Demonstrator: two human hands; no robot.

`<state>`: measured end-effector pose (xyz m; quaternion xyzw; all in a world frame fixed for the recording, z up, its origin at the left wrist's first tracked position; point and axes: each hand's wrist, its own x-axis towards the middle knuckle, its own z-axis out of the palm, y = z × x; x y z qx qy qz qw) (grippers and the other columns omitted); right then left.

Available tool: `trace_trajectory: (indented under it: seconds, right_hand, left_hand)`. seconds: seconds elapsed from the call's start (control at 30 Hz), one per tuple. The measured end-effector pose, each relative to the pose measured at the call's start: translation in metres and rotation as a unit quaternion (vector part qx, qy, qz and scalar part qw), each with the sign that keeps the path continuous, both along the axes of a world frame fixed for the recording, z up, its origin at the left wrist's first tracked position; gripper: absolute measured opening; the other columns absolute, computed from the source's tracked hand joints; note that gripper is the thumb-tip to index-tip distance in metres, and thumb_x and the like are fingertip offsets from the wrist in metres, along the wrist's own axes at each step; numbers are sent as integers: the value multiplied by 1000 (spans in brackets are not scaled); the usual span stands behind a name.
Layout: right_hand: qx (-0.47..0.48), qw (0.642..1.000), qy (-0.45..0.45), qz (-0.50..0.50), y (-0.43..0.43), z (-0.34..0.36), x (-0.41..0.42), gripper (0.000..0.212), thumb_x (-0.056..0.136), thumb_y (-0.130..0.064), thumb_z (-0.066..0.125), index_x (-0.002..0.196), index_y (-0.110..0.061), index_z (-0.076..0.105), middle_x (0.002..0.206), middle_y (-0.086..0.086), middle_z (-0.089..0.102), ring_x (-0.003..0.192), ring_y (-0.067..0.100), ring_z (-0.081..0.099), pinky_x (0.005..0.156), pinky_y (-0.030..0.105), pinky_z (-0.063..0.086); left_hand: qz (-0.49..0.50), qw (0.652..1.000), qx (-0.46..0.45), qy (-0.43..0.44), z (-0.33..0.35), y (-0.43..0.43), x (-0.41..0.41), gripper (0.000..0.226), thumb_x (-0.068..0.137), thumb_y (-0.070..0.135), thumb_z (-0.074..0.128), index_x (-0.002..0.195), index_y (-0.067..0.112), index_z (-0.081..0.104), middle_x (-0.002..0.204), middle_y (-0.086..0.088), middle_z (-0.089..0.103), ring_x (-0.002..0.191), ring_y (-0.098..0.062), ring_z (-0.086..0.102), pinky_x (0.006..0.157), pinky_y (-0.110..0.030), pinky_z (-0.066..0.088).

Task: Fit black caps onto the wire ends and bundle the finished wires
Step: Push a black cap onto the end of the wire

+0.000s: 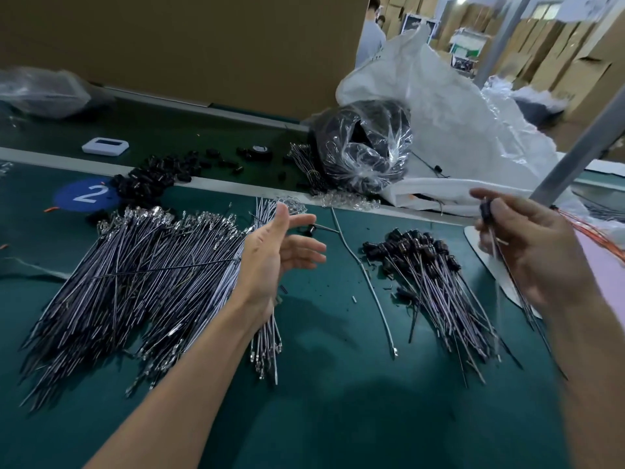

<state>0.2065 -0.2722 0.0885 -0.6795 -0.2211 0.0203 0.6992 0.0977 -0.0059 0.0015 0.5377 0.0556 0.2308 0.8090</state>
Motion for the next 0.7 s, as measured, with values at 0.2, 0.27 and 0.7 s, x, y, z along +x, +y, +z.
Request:
trace_trajectory:
  seconds: [0.2, 0.27, 0.7]
  right_hand:
    - [-391, 914, -51, -93, 1, -28, 30, 49, 96, -34, 51, 143, -21, 46, 94, 12, 69, 74, 23, 64, 83, 42, 55]
    - [-427, 891, -87, -124, 11, -35, 32, 50, 100, -38, 43, 146, -19, 42, 101, 14, 69, 76, 23, 65, 88, 48, 53]
    - [-517, 841, -126, 101, 186, -75, -72, 30, 78, -48, 71, 75, -19, 68, 80, 3, 69, 80, 24, 64, 71, 35, 54]
  left_hand:
    - [70, 997, -18, 8, 1, 1, -1, 58, 98, 52, 33, 92, 11, 73, 65, -10, 71, 60, -23, 68, 57, -26, 54]
    - [125, 992, 12, 17, 1, 0, 0, 57, 99, 51, 33, 88, 12, 73, 61, -8, 69, 54, -20, 64, 53, -25, 52]
    - [395, 918, 32, -24, -3, 9, 1, 57, 102, 48, 28, 77, 17, 70, 52, -4, 55, 45, -8, 47, 51, -24, 35]
